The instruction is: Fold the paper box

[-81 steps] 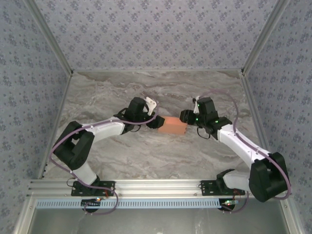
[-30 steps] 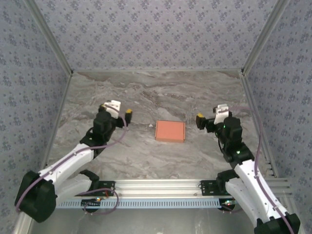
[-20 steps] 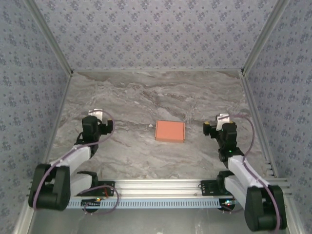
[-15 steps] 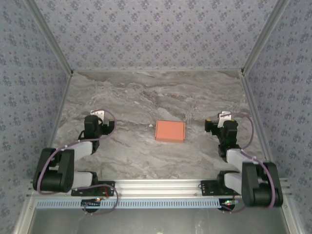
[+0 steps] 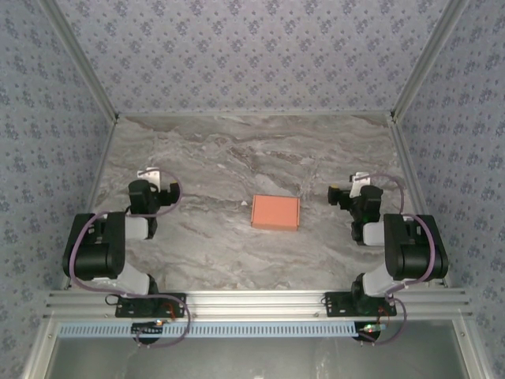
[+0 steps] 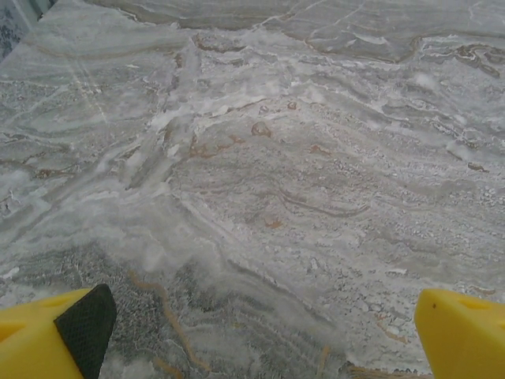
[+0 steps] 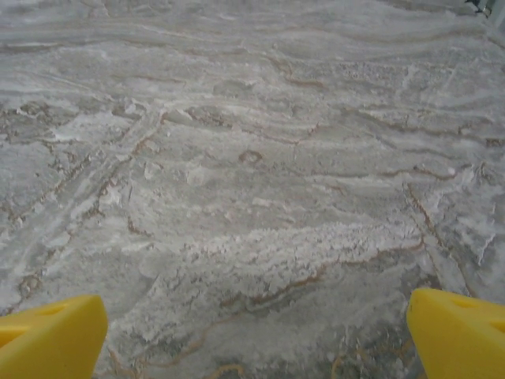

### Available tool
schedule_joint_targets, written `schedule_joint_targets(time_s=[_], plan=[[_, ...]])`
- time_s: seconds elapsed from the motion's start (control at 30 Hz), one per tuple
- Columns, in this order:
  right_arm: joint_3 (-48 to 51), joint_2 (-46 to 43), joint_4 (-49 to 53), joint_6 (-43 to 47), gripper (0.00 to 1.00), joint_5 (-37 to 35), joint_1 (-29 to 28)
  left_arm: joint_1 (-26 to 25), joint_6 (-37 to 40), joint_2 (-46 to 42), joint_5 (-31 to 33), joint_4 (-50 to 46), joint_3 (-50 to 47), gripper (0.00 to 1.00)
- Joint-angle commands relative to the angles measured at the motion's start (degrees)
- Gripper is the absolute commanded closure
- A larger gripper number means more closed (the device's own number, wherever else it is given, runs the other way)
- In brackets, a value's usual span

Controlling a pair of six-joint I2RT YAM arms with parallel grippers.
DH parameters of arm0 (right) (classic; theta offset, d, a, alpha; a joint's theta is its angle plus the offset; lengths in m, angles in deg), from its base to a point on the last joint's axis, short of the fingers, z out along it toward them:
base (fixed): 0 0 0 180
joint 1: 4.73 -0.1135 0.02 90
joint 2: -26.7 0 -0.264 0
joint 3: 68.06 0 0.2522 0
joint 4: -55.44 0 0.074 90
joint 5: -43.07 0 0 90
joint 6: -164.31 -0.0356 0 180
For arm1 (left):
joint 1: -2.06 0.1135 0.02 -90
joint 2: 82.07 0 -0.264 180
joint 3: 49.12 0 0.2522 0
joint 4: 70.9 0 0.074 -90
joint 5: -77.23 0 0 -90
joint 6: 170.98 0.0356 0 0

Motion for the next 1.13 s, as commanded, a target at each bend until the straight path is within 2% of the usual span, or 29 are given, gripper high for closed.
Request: schedule_joint_targets(time_s=[0.0, 0.03, 0.13, 1.1], plan=[[-2.7, 0.2, 0.4, 0.1, 0.00, 0.7, 0.2, 0.0, -0.1, -0.1, -0.9, 2.3, 0.7, 0.01], [-4.7, 0.3, 4.3, -0.1, 0.00, 0.3, 0.3, 0.0, -0.1, -0.1, -1.0, 2.6, 0.7, 0.01], [-4.8, 0.0, 4.8, 0.0, 0.00, -0.6, -0.2, 0.0, -0.2, -0.1, -0.7, 2.0, 0.9, 0.01], [-4.8, 0.2, 4.4, 0.1, 0.00, -1.3, -0.5, 0.0, -0.3, 0.0, -0.4, 1.7, 1.0, 0.01]])
